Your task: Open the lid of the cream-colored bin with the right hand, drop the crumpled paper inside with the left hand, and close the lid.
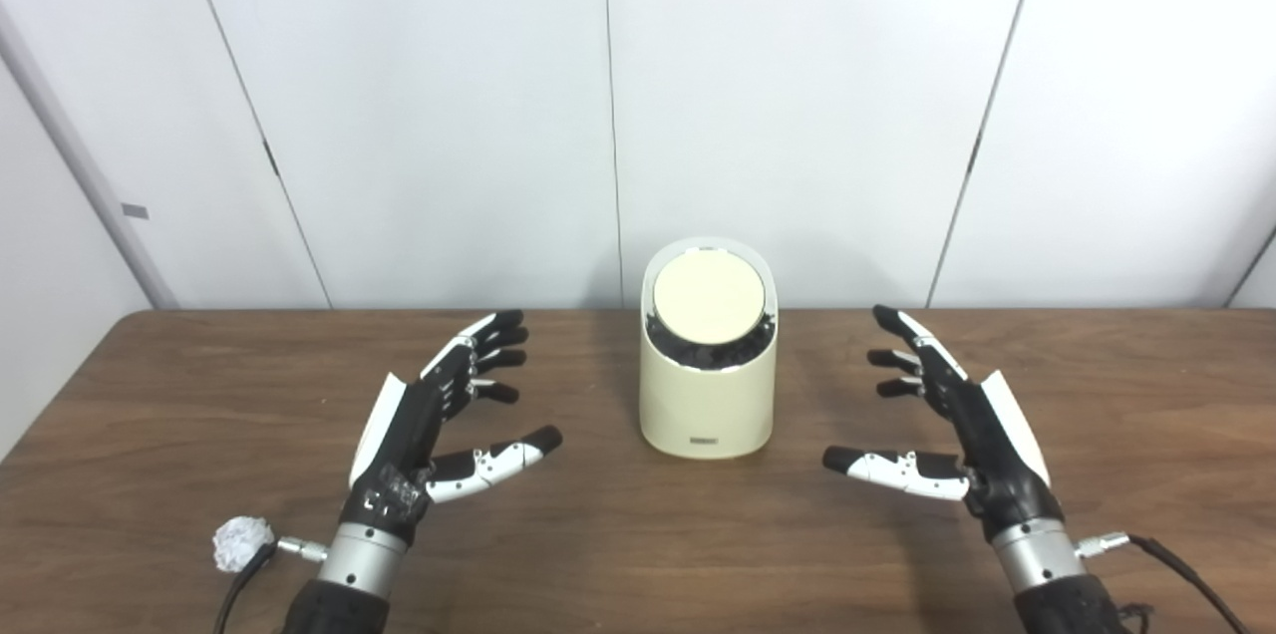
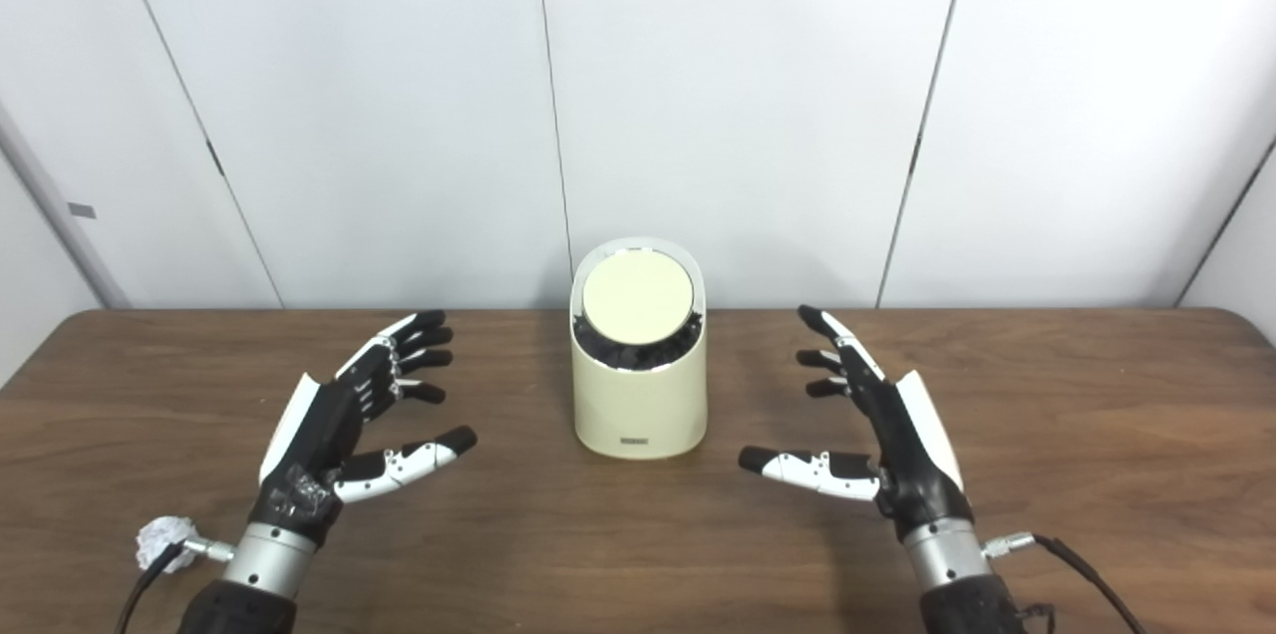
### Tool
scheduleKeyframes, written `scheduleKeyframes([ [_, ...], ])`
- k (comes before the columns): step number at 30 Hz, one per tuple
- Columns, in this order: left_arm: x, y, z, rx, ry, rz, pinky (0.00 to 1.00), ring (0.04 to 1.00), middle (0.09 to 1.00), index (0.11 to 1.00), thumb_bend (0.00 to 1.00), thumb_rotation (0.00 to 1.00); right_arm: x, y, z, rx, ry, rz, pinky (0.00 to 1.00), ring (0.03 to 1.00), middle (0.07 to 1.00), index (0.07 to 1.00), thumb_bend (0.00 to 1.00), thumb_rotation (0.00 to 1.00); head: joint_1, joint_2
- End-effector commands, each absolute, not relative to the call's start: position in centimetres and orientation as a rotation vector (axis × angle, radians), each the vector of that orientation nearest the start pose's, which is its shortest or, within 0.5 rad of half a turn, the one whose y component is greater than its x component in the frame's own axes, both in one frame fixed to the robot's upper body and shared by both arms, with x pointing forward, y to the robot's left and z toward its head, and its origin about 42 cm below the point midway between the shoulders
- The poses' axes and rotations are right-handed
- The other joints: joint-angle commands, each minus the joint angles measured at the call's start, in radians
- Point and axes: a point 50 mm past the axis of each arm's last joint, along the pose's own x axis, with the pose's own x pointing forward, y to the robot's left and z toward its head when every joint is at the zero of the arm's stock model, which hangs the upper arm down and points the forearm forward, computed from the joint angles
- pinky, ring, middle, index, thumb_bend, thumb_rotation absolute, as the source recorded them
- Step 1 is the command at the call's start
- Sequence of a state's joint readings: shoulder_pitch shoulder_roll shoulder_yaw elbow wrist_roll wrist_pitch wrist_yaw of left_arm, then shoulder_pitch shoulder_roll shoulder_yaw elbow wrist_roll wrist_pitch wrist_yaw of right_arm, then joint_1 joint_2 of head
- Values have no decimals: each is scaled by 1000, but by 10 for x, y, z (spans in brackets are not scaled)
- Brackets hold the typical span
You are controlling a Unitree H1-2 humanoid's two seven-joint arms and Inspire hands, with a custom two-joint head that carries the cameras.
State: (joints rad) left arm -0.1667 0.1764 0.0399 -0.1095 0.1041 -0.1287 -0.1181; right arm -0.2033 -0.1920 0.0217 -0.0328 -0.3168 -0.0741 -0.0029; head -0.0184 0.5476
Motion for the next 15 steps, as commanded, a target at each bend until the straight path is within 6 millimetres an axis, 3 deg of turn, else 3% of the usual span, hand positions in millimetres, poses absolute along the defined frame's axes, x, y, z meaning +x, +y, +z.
scheduleKeyframes([
  [1, 332, 254, 207, 296, -464, -107, 661, 794, 846, 885, 717, 122, 350, -247, 191, -506, -382, 40, 704, 824, 914, 942, 853, 365, -1, 0],
  [15, 333, 255, 208, 300, -470, -122, 655, 774, 839, 913, 711, 125, 355, -249, 184, -498, -361, 53, 744, 845, 930, 998, 877, 385, -4, 5],
])
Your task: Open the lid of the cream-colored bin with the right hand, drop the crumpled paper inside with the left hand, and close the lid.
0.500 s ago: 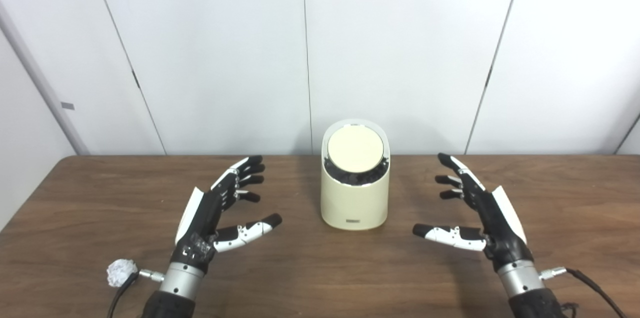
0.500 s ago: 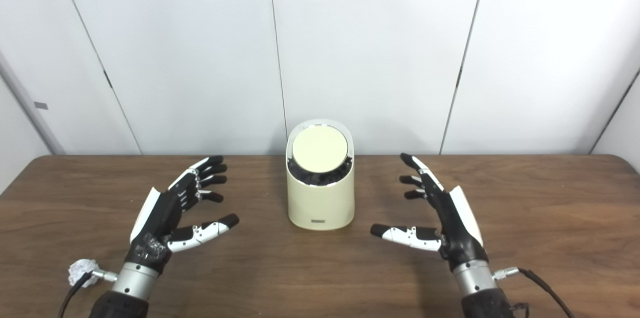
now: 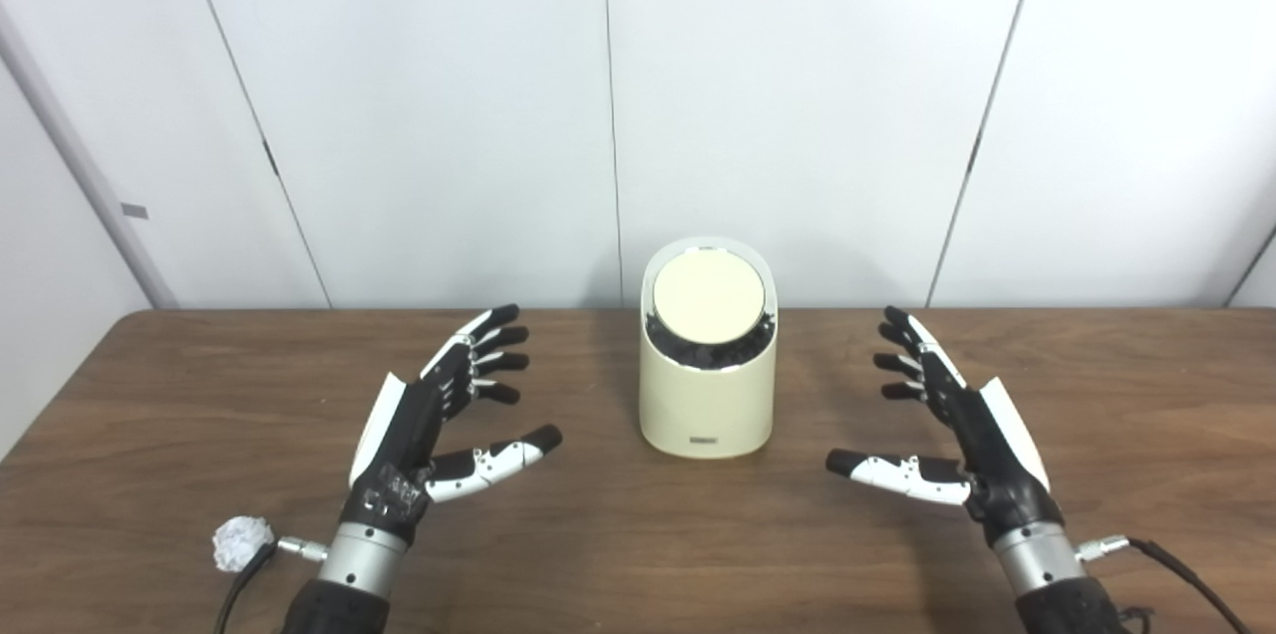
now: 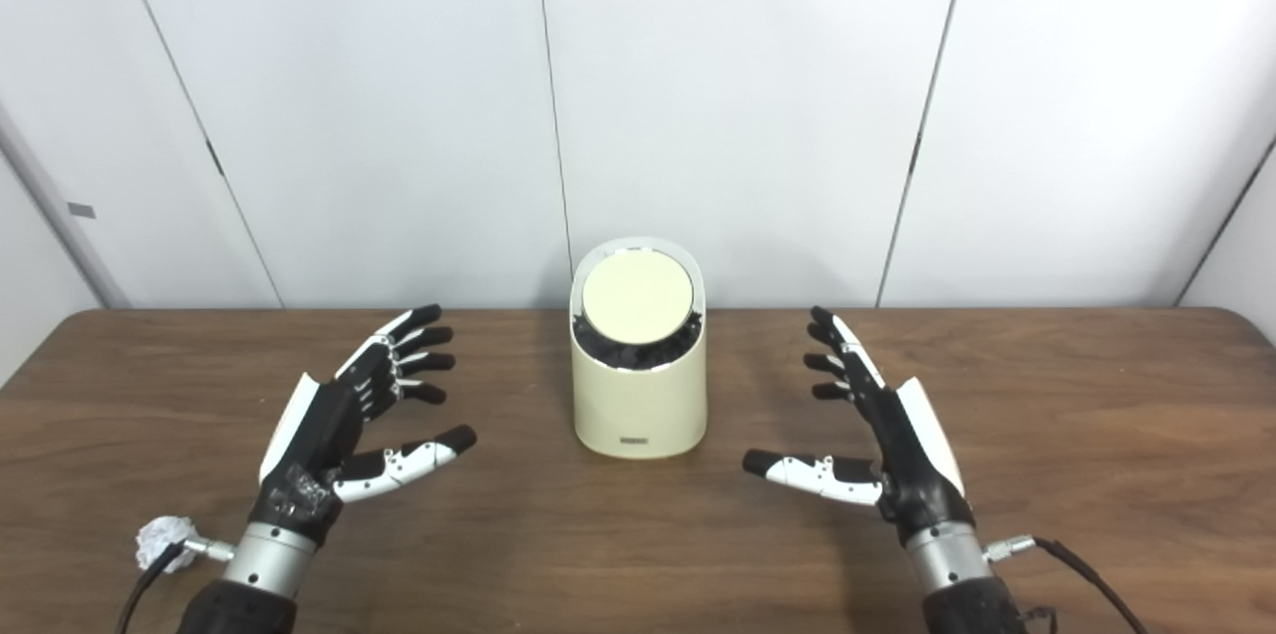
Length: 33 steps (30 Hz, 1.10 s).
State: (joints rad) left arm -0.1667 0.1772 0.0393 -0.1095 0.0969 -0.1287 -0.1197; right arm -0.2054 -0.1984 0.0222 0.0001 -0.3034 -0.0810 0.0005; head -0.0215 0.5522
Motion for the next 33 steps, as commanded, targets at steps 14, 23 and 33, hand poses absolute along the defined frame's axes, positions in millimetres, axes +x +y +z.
scheduleKeyframes([
  [14, 333, 253, 208, 291, -464, -133, 636, 778, 846, 894, 711, 126, 363, -218, 214, -482, -412, 5, 707, 835, 907, 982, 878, 462, -4, -3],
  [23, 330, 250, 205, 292, -456, -132, 618, 764, 842, 882, 715, 120, 389, -194, 247, -457, -391, -14, 724, 851, 910, 970, 844, 437, 3, 0],
  [33, 329, 249, 204, 287, -453, -134, 624, 766, 843, 884, 707, 122, 411, -184, 276, -483, -403, -20, 744, 884, 921, 967, 838, 429, 6, 1],
])
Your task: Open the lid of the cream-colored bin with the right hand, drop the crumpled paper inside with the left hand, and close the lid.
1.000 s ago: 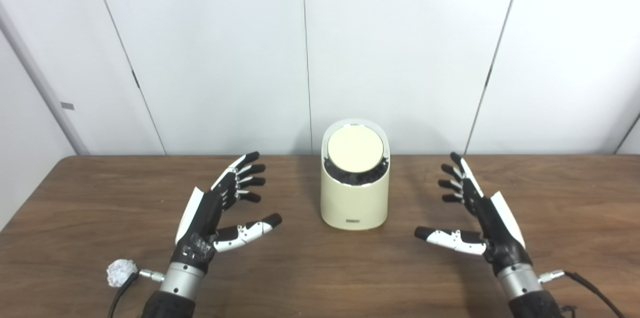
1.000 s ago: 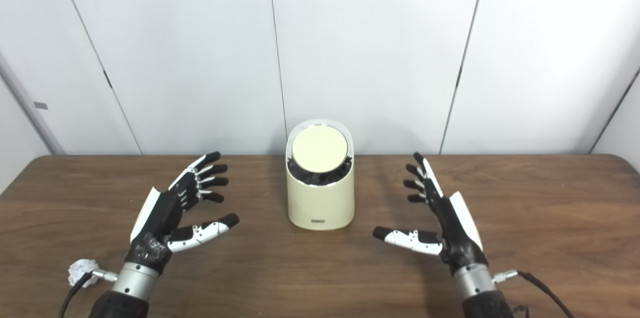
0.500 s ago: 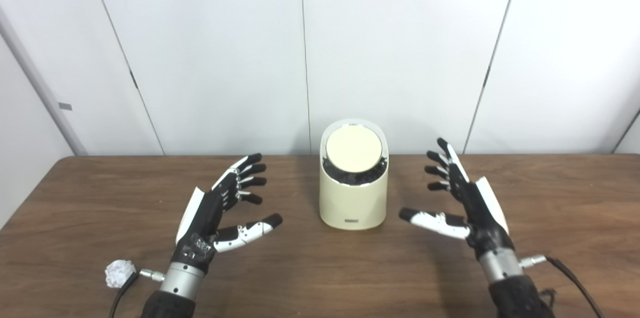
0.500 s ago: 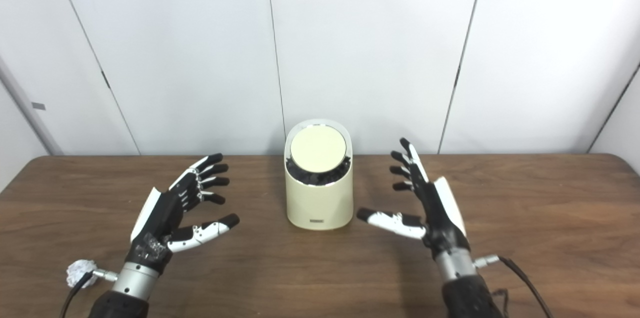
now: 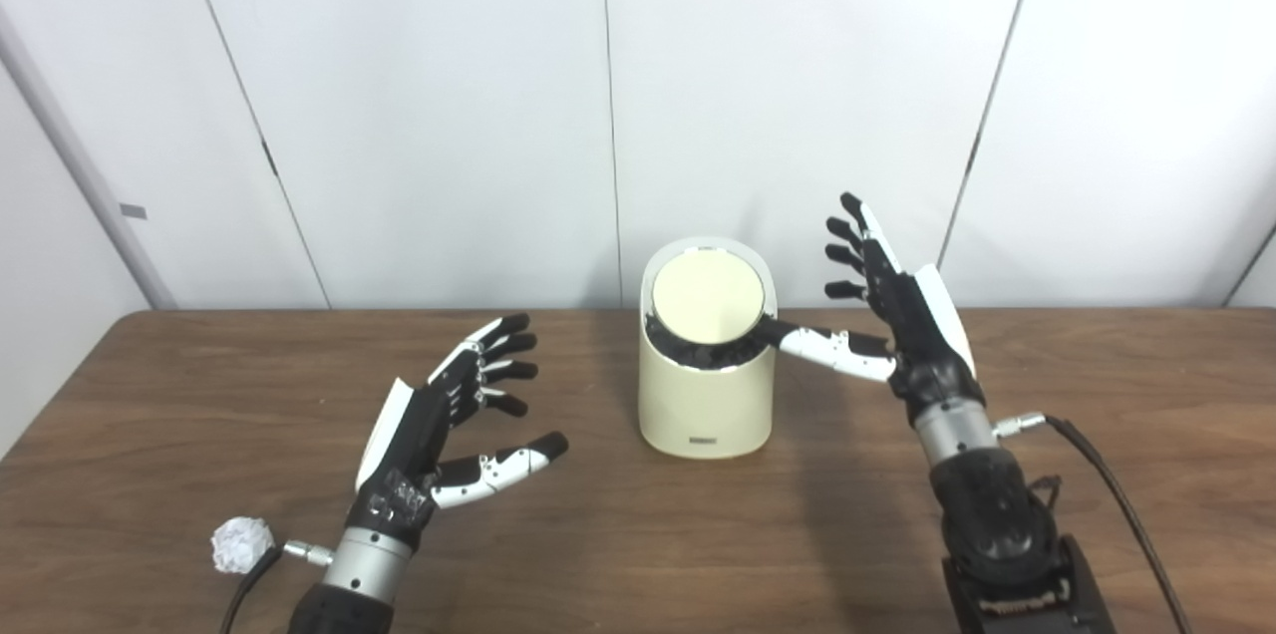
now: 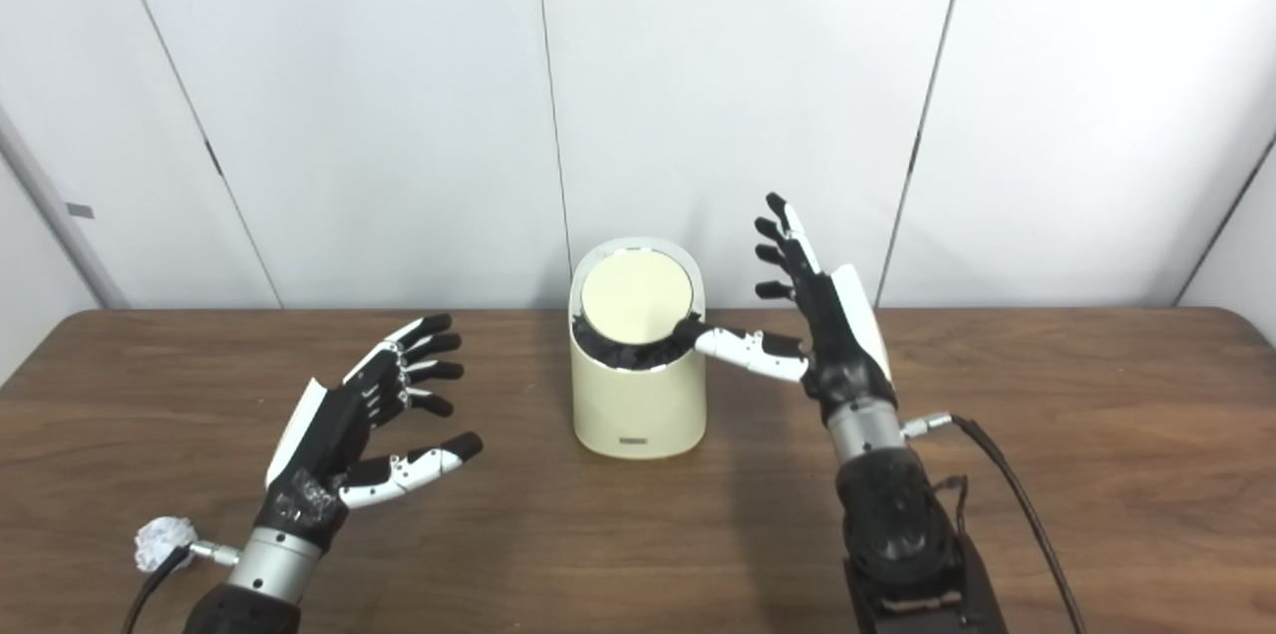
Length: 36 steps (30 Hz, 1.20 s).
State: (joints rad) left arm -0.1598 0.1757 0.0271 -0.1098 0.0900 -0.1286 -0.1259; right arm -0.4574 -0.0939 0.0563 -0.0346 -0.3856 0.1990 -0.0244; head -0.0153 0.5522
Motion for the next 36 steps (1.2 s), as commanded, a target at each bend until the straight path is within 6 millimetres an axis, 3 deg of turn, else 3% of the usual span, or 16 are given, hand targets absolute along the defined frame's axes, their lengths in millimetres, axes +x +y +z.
scheduleKeyframes([
  [1, 329, 249, 204, 287, -454, -135, 625, 767, 845, 886, 706, 123, 413, -183, 278, -485, -403, -23, 743, 881, 916, 962, 840, 427, 0, 1],
  [6, 328, 250, 204, 295, -451, -133, 621, 772, 848, 888, 701, 130, 423, -178, 288, -514, -406, -32, 691, 847, 883, 949, 848, 400, 1, 3],
  [13, 327, 250, 204, 297, -447, -133, 629, 769, 848, 883, 700, 129, 435, -166, 299, -583, -382, -38, 718, 852, 875, 948, 840, 390, 2, 5],
  [16, 327, 249, 204, 299, -449, -135, 626, 773, 850, 883, 699, 126, 437, -162, 302, -598, -365, -40, 665, 839, 876, 941, 821, 337, 3, 6],
  [24, 328, 247, 205, 304, -453, -134, 624, 767, 843, 877, 707, 138, 446, -155, 299, -615, -363, -39, 659, 838, 881, 917, 839, 274, 3, 9],
  [32, 328, 246, 205, 299, -452, -140, 620, 770, 847, 880, 704, 121, 454, -145, 296, -646, -346, -34, 654, 804, 868, 906, 899, 278, 8, 14],
  [36, 328, 246, 206, 300, -451, -139, 607, 767, 851, 881, 705, 118, 454, -139, 296, -670, -330, -18, 726, 856, 895, 917, 907, 289, 10, 16],
])
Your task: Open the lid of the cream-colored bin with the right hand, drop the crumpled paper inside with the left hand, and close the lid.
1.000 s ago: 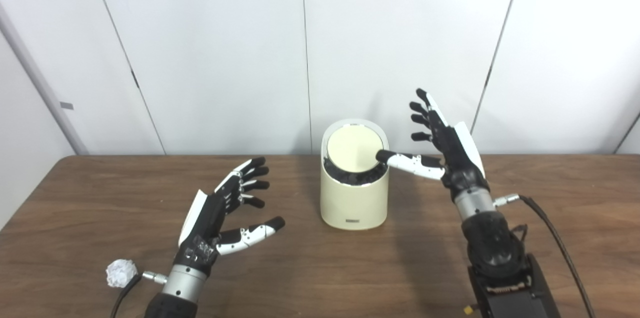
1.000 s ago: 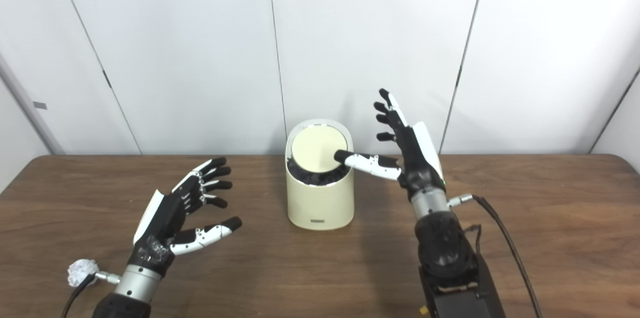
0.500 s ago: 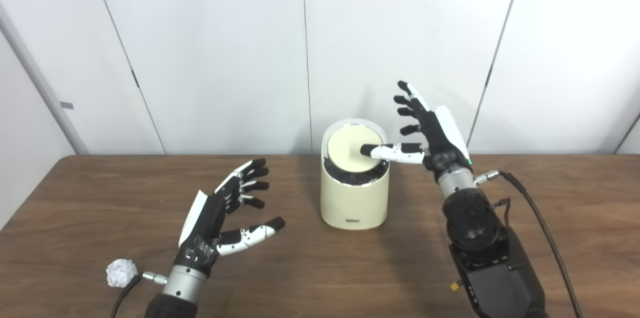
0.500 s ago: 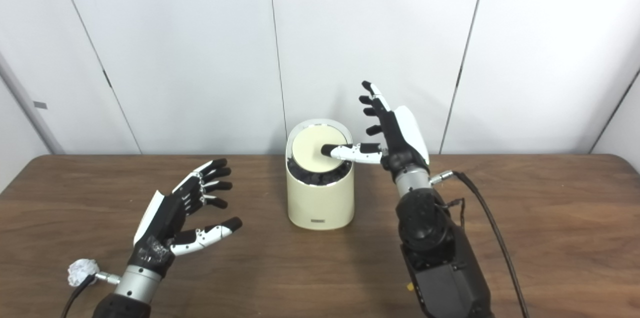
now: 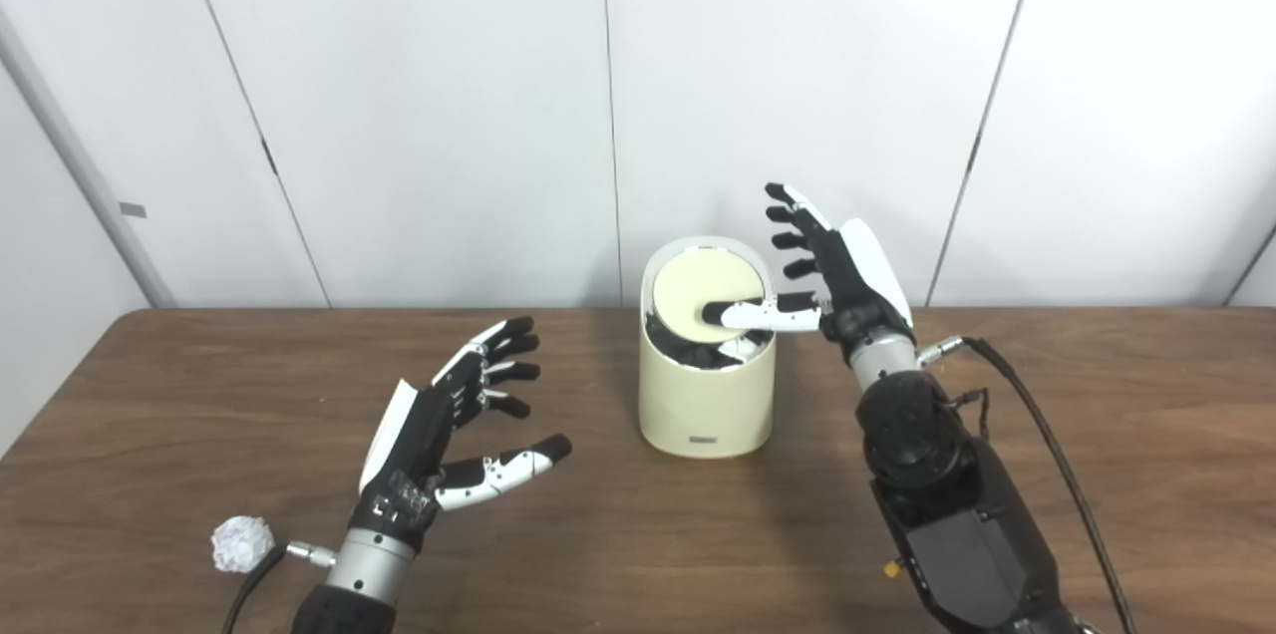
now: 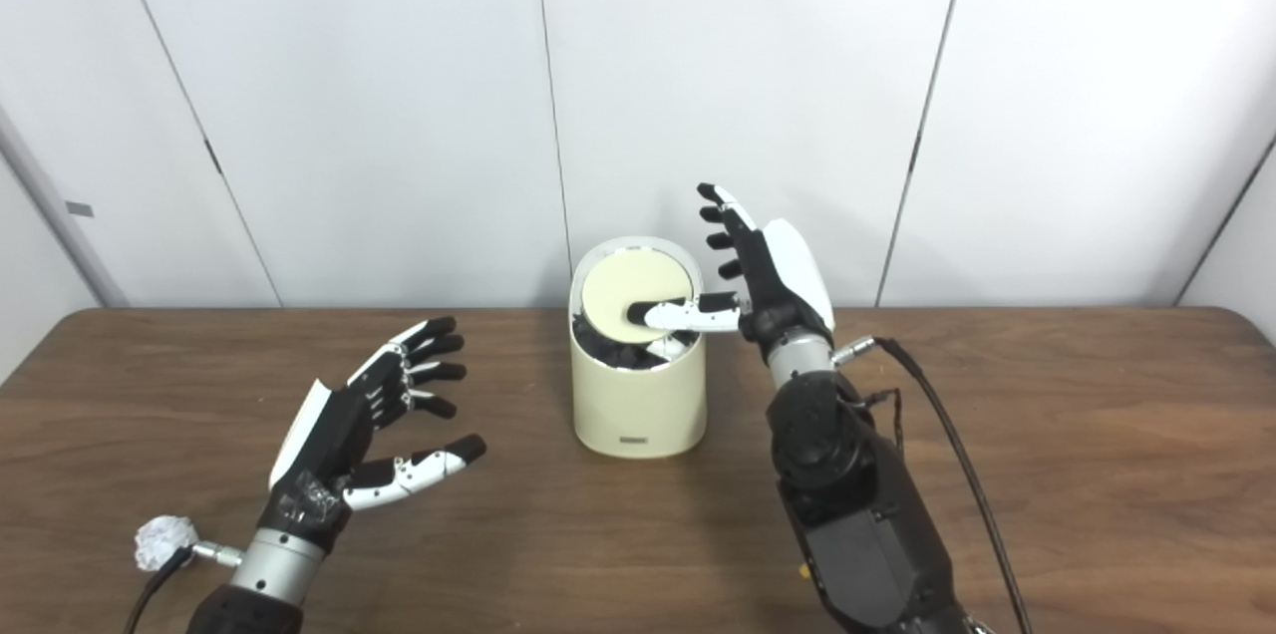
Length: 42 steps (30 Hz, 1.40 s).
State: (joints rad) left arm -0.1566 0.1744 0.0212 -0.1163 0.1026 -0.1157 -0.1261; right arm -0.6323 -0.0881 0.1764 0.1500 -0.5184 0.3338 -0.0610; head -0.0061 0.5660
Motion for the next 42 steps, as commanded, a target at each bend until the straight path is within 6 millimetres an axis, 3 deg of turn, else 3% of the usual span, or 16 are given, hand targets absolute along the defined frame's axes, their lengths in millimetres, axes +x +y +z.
scheduleKeyframes([
  [1, 328, 246, 206, 302, -453, -139, 604, 766, 851, 882, 705, 116, 454, -138, 296, -679, -324, -16, 729, 860, 898, 918, 908, 292, 1, 3],
  [5, 328, 245, 206, 302, -449, -138, 606, 768, 850, 882, 702, 117, 455, -134, 293, -708, -302, -5, 693, 846, 888, 925, 917, 315, 7, 7],
  [14, 327, 244, 209, 312, -456, -137, 598, 758, 845, 883, 703, 125, 458, -132, 294, -822, -310, -10, 716, 873, 903, 938, 927, 327, 14, 13],
  [28, 324, 246, 209, 307, -446, -136, 612, 768, 847, 883, 701, 123, 455, -135, 304, -974, -242, -41, 668, 821, 892, 913, 849, 9, 12, 25],
  [34, 323, 247, 210, 312, -445, -135, 617, 773, 845, 880, 706, 129, 452, -136, 301, -975, -174, -18, 605, 759, 896, 903, 798, 0, 13, 31],
  [42, 324, 248, 209, 316, -442, -135, 624, 767, 842, 880, 701, 122, 451, -136, 296, -971, -150, -5, 593, 743, 895, 897, 787, 0, 11, 26],
])
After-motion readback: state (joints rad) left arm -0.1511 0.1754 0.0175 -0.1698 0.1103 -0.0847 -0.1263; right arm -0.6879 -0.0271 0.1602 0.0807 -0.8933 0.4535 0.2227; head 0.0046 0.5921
